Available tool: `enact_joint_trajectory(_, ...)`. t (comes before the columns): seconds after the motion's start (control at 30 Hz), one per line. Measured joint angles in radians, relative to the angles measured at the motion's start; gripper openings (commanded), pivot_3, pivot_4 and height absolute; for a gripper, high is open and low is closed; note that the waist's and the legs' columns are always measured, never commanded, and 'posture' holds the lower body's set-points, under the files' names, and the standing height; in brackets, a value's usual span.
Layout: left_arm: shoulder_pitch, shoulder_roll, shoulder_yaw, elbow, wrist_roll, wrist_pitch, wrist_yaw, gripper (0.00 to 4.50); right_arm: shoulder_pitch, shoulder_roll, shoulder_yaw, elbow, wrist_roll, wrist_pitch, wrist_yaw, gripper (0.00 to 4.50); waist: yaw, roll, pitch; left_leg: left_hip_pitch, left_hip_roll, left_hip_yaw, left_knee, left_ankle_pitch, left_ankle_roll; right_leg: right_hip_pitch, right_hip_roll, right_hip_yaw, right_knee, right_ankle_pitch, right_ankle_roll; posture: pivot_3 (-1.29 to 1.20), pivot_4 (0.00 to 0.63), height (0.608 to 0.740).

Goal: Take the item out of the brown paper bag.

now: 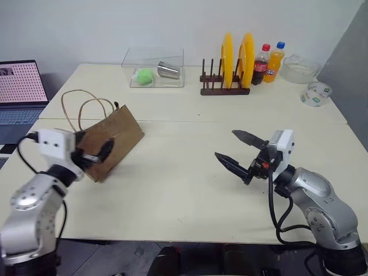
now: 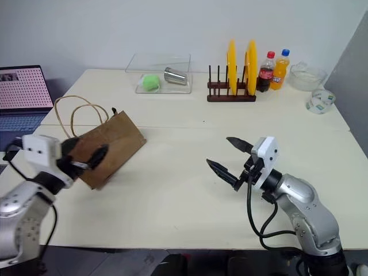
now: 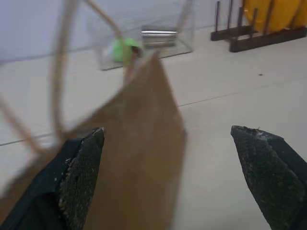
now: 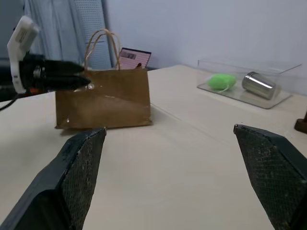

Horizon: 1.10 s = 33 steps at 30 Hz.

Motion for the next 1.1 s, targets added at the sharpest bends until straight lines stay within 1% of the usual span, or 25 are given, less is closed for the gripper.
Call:
enact_joint_trajectory(0.17,-0.062,0.111,0.104,0.160,-0.061,0.087,-0.017,4.44,-0.038,-0.009,0.027,0.039,0.003,-0.001,0.080,4.50,-0.001,0.000,0.000,0.000,0.000,0.000,0.000,0.000,0.000,0.000,0.000,0.000,0.000,0.000,0.000,0.00,0.150,0.740)
enact_joint_trajectory(0.27,-0.072,0.147,0.111,0.178,-0.089,0.142,-0.041,4.44,-0.050,-0.020,0.040,0.043,0.011,0.002,0.113,4.50,0.000,0.000,0.000,0.000,0.000,-0.001,0.000,0.000,0.000,0.000,0.000,0.000,0.000,0.000,0.000,0.00,0.150,0.740)
enact_joint_trajectory(0.33,-0.088,0.171,0.089,0.216,-0.092,0.164,-0.069,4.44,-0.057,-0.030,0.040,0.043,0.015,0.005,0.128,4.50,0.000,0.000,0.000,0.000,0.000,-0.001,0.000,0.000,0.000,-0.001,0.000,-0.001,0.000,0.000,0.000,0.00,0.150,0.740)
enact_joint_trajectory(0.47,-0.182,0.242,0.014,0.315,-0.092,0.185,-0.149,4.44,-0.074,-0.039,0.054,0.040,0.021,0.020,0.145,4.50,-0.001,0.000,0.000,0.000,0.000,-0.001,0.000,0.000,0.000,-0.001,0.000,-0.001,0.000,0.000,0.000,0.00,0.150,0.740)
enact_joint_trajectory(0.6,-0.312,0.300,-0.063,0.450,-0.053,0.133,-0.211,4.44,-0.088,-0.043,0.067,0.017,0.025,0.039,0.146,4.50,-0.001,0.000,0.000,-0.001,0.001,-0.001,-0.001,0.000,0.000,-0.002,0.000,-0.001,0.001,0.000,0.000,0.00,0.150,0.740)
enact_joint_trajectory(0.67,-0.374,0.318,-0.095,0.523,-0.026,0.099,-0.239,4.44,-0.089,-0.046,0.071,0.002,0.031,0.049,0.147,4.50,-0.002,0.000,0.000,-0.001,0.000,-0.001,-0.001,0.000,0.000,-0.002,0.000,-0.001,0.000,0.000,0.000,0.00,0.150,0.740)
enact_joint_trajectory(0.83,-0.449,0.319,-0.153,0.628,0.007,0.064,-0.293,4.44,-0.088,-0.063,0.077,-0.022,0.051,0.073,0.164,4.50,-0.007,0.000,0.000,-0.001,0.000,-0.001,-0.001,0.000,0.000,-0.002,0.000,-0.001,0.000,0.000,0.000,0.00,0.150,0.740)
enact_joint_trajectory(0.93,-0.470,0.319,-0.174,0.664,0.016,0.053,-0.318,4.44,-0.088,-0.073,0.077,-0.032,0.060,0.085,0.166,4.50,-0.009,0.000,0.001,-0.001,0.000,-0.001,-0.001,0.000,0.000,-0.002,0.000,-0.001,0.001,0.000,0.000,0.00,0.150,0.740)
enact_joint_trajectory(1.1,-0.520,0.319,-0.176,0.724,0.022,0.051,-0.321,4.44,-0.088,-0.086,0.077,-0.042,0.061,0.089,0.166,4.50,-0.010,-0.001,0.001,-0.001,0.000,-0.001,0.000,0.000,0.000,-0.002,0.000,-0.001,0.001,0.000,0.000,0.00,0.150,0.740)
